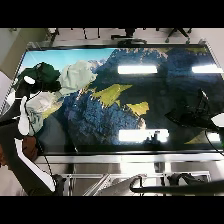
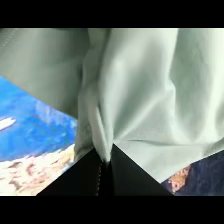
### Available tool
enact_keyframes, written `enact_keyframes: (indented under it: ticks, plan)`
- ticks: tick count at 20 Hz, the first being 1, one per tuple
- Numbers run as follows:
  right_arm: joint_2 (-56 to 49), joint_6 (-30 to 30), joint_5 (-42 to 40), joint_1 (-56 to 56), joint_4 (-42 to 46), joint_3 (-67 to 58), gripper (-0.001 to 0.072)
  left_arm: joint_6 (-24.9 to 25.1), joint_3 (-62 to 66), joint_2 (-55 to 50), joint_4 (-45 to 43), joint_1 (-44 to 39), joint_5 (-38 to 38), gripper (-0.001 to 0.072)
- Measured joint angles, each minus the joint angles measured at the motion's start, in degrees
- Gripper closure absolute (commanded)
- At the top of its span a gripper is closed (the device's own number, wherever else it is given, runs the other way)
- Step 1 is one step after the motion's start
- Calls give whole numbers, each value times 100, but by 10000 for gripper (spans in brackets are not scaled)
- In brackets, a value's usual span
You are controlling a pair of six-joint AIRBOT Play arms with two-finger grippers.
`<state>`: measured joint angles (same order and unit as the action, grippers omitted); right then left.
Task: Fold the shirts.
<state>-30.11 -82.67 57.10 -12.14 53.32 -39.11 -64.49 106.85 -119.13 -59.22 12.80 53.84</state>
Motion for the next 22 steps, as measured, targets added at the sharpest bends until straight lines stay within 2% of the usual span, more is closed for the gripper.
enact_keyframes:
  ticks: [2,5,8,11,15,19,20,21,22]
  plan:
    - [-9,0,22,0,-90,-2,555,-105,455,-168,-22,-72,459,696]
    - [7,37,52,0,-188,-33,554,-149,920,-66,719,-212,1187,696]
    - [44,186,66,0,-232,-136,553,-68,774,584,1867,-507,1703,695]
    - [114,439,92,0,-245,-332,553,7,367,1405,2570,-1073,2225,696]
    - [273,671,321,0,-184,-570,548,31,-422,2354,2850,-2210,2551,696]
    - [404,737,785,-9,-22,-643,547,26,-1309,2789,2868,-3370,2299,695]
    - [415,745,905,-9,2,-649,547,13,-1534,2833,2868,-3609,2103,668]
    - [424,754,1012,-9,15,-656,543,4,-1762,2865,2868,-3821,1875,397]
    - [431,756,1097,-9,22,-658,421,2,-1954,2887,2870,-3987,1670,130]
